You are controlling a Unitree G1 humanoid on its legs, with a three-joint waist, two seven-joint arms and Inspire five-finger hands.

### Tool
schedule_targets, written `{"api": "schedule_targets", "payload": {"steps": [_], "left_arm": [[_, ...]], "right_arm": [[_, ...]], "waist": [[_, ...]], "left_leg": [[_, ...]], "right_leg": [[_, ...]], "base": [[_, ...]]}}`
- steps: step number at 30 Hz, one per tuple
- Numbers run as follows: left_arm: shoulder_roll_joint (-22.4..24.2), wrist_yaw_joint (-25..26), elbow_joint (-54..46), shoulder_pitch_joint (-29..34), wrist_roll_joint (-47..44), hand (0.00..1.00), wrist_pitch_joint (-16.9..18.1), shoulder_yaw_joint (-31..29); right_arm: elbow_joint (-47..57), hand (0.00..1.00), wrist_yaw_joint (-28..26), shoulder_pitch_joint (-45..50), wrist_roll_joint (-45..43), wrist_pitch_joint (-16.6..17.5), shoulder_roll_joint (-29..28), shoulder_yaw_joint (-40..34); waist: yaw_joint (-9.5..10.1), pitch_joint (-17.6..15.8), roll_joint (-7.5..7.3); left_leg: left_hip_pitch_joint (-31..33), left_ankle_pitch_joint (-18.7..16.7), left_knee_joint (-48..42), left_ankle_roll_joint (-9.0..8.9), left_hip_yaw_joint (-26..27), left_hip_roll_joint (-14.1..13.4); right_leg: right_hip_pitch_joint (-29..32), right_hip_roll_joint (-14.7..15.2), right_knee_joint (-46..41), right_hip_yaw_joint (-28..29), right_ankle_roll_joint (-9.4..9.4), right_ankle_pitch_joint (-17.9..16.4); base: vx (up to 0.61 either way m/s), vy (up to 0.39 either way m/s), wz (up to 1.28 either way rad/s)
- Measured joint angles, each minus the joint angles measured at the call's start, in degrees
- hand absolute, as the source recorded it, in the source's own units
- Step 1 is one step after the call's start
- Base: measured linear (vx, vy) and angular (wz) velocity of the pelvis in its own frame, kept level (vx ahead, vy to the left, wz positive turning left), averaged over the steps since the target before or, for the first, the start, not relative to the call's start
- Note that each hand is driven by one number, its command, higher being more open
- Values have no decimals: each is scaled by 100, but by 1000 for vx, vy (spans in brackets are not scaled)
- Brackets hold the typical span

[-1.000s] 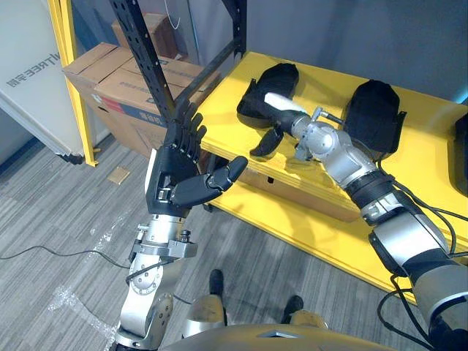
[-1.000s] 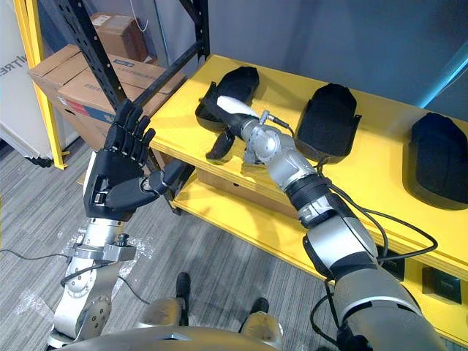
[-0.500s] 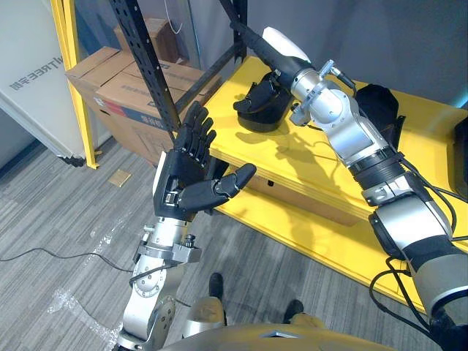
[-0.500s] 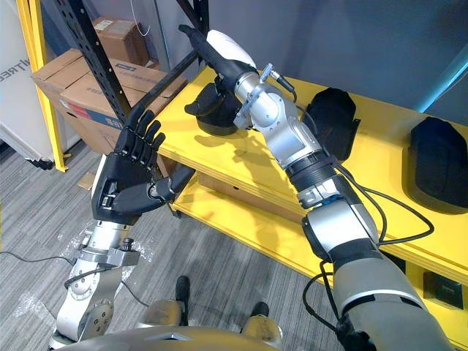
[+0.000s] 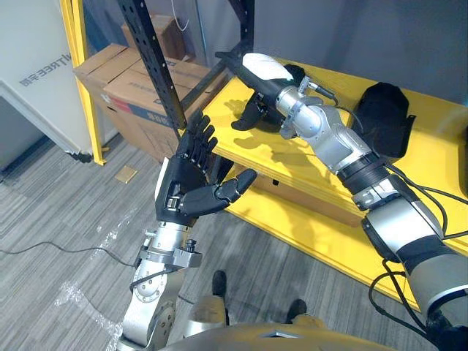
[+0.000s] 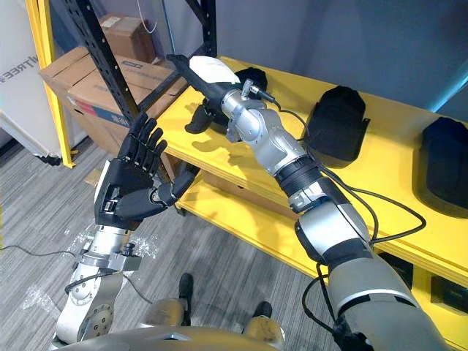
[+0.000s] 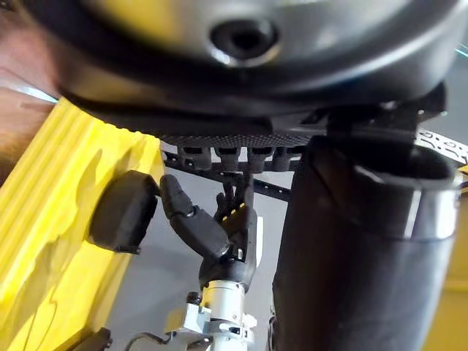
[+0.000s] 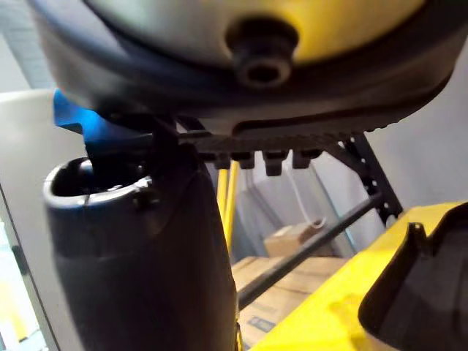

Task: Walk over and take three plastic housings, then place them on the shelf

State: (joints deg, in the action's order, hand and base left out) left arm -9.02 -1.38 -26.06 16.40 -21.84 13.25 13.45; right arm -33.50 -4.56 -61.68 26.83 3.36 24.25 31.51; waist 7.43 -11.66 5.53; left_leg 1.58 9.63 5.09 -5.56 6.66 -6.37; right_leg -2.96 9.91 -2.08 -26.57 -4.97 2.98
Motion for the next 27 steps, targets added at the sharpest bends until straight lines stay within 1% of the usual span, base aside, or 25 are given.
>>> {"api": "schedule_targets", "payload": {"steps": [3, 5, 10, 13, 16, 18, 20, 23, 25, 27], "left_arm": [[1, 62, 52, 0, -1, 100, 6, -6], [9, 92, 106, 0, 0, 100, 11, 5], [16, 128, 106, -15, -3, 100, 31, 14], [17, 164, 102, -18, -4, 100, 47, 6], [17, 199, 100, -28, -7, 100, 52, 3], [18, 235, 100, -56, -34, 100, 57, -19], [23, 243, 99, -104, -53, 100, 58, -42], [25, 243, 86, -139, -54, 100, 71, -48], [25, 242, 86, -160, -55, 100, 79, -54], [24, 242, 86, -217, -54, 100, 86, -73]], "right_arm": [[-84, 100, 372, -10, 171, 4, 21, -1], [-197, 100, 633, -127, 229, 92, 21, -1], [-476, 100, 1012, -578, 499, 97, 169, -2], [-484, 100, 1029, -725, 565, 100, 210, -2], [-515, 100, 1029, -756, 612, 156, 251, -2], [-543, 100, 1025, -777, 611, 266, 265, -2], [-651, 100, 991, -860, 607, 414, 271, 31], [-667, 100, 941, -909, 597, 613, 306, 71], [-667, 100, 773, -928, 588, 786, 315, 174], [-665, 100, 656, -942, 588, 867, 316, 320]], "waist": [[32, -12, 29], [16, -28, 59], [25, -156, 204], [31, -275, 251], [30, -340, 242], [30, -410, 243], [26, -537, 247], [31, -638, 228], [27, -732, 222], [28, -764, 190]], "left_leg": [[31, 15, -5, 1, -42, 6], [101, 48, -14, -5, -84, 10], [201, 114, -17, 3, -221, 38], [211, 116, -17, 2, -231, 65], [289, 95, -17, -25, -234, 85], [337, 136, -20, 5, -236, 91], [347, 154, -20, 11, -237, 116], [400, 172, -21, 8, -248, 128], [402, 173, -22, 9, -246, 149], [425, 181, -23, 19, -232, 156]], "right_leg": [[50, 25, -106, -26, 19, -61], [152, 57, -244, -51, 17, -136], [335, 171, -656, -153, 14, -348], [442, 259, -906, -145, 0, -481], [598, 324, -1104, -135, 18, -553], [691, 359, -1206, -122, 39, -579], [782, 425, -1390, -97, 37, -663], [891, 471, -1520, -92, 55, -734], [938, 509, -1609, -65, 53, -777], [987, 524, -1677, -39, 38, -794]], "base": [[17, -26, 7], [6, -30, 8], [-15, -35, 14], [-13, -20, 4], [-6, -12, 1], [-8, -35, 1], [-23, -44, 2], [-12, -46, 3], [8, -36, -1], [10, -17, -2]]}}
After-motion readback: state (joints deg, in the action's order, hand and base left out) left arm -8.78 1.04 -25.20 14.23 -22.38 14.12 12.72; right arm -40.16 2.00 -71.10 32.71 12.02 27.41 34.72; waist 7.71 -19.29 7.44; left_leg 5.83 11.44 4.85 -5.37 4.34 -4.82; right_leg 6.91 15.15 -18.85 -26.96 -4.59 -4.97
